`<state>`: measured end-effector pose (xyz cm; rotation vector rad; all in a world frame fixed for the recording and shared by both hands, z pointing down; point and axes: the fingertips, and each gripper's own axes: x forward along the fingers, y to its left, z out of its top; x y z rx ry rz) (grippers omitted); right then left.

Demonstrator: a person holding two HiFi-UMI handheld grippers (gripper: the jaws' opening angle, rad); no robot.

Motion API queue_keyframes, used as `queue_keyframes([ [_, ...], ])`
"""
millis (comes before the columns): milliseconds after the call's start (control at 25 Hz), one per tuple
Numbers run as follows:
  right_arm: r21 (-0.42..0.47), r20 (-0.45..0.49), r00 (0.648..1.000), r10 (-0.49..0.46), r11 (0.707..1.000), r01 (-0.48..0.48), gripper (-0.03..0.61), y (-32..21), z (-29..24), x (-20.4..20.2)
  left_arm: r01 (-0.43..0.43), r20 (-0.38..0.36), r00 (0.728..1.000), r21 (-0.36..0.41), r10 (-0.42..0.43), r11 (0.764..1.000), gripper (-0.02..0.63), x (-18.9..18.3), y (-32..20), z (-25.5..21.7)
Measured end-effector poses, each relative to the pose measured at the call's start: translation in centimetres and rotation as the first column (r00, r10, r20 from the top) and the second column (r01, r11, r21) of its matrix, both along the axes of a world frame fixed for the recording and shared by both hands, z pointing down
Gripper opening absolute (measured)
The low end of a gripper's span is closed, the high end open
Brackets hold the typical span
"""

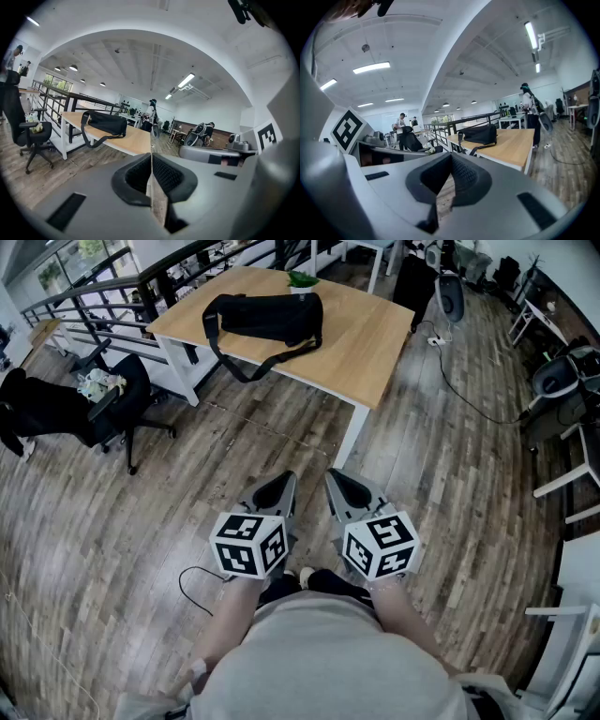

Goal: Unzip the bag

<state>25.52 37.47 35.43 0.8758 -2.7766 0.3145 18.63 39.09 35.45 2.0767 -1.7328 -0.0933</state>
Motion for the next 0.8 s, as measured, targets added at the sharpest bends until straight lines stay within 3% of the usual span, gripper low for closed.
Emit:
queue_keyframes([
  [560,-0.028,-0.018,0.999,0.047,0.998,-0.048,0.005,-0.6,1.2,1.2,0.008,0.055,0.998,-0.062,-0.004,0.998,0.025,-1.4,0.1,2.6],
  [800,-0.021,0.006,0.999,0.049,0.999,-0.049,0.008,-0.6,0.8,0.3,-0.05,0.043,0.998,0.02,0.049,0.999,0.026,-1.4,0.2,1.4],
])
